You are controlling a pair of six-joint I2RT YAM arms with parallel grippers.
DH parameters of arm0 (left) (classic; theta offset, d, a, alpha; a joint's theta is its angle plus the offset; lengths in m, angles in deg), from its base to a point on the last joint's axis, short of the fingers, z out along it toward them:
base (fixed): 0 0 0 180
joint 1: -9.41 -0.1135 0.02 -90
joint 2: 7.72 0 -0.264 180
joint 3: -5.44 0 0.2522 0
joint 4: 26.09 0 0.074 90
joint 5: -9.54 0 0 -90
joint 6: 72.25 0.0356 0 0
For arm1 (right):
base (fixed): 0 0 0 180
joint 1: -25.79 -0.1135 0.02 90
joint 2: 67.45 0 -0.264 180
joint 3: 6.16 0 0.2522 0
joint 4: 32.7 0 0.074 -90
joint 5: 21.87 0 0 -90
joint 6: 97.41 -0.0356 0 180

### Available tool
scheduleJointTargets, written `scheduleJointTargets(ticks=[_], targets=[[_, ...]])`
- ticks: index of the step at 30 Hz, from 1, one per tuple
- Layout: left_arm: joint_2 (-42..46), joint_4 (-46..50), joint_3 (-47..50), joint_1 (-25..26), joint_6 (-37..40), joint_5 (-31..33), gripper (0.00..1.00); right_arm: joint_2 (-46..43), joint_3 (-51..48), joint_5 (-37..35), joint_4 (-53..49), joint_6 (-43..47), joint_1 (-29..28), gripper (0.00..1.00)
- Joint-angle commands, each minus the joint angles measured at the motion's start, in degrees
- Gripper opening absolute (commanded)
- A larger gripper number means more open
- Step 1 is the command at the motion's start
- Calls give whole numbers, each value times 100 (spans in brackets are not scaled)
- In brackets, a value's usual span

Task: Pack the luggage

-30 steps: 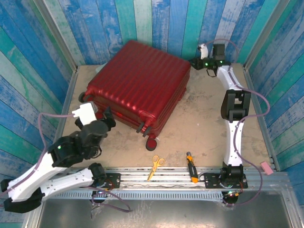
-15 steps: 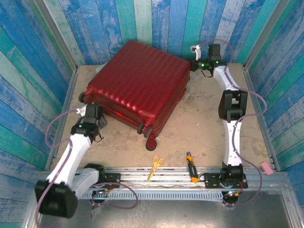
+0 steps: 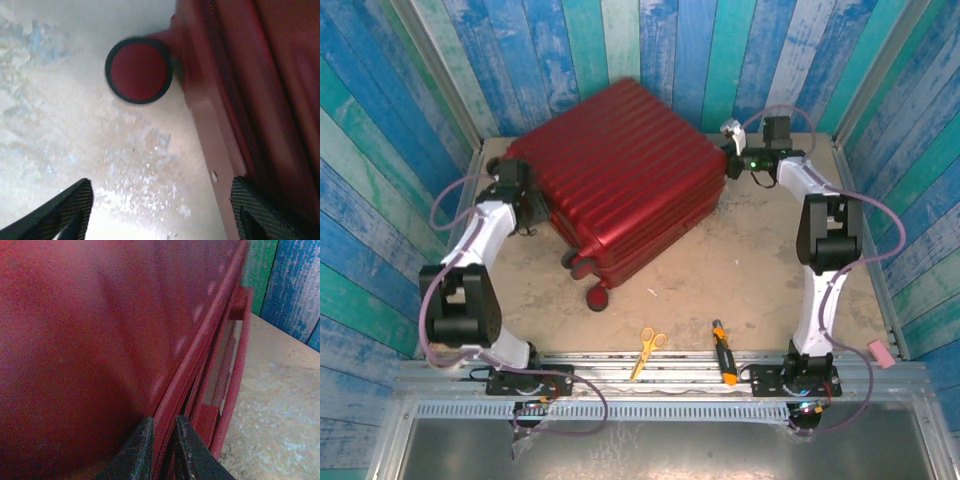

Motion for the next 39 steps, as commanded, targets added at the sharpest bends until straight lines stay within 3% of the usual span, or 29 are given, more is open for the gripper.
scheduleJointTargets(ticks=[1,7,9,12,17,19,24,28,32,35,37,39], targets=[[-516,-894,-723,393,682,-1350,80,-516,-658,832,-317,654,-832,17],[-621,-1168,-1069,398,927,-1744,85,-1174,-1761,220,442,78,-933,21],[-567,-1097,-1241,404,1079,-1654,88,-1316,-1887,-318,557,-284,-933,25],[-265,-931,-1412,396,1383,-1122,97,-1420,-1856,-1362,495,-1006,-828,30],[841,-529,-1236,396,1337,460,93,-1858,-2259,-2618,664,-2153,-336,31],[1340,-253,-1081,398,1073,695,93,-2127,-2584,-2885,806,-2421,-64,35],[2638,468,-318,396,2,168,100,-2818,-3293,-3291,829,-2804,552,42],[3556,829,232,396,-895,-488,97,-3376,-3552,-3582,443,-2817,605,46],[4229,761,412,399,-1481,-1356,96,-3917,-3872,-3224,324,-2500,591,47],[4266,608,126,399,-515,-2026,96,-4396,-4354,-3119,763,-2112,521,48],[4149,644,-179,397,822,-2281,94,-4662,-4728,-3142,1255,-1910,465,48],[3922,913,-439,397,2512,-2460,98,-4837,-4998,-3107,1736,-1753,432,49]])
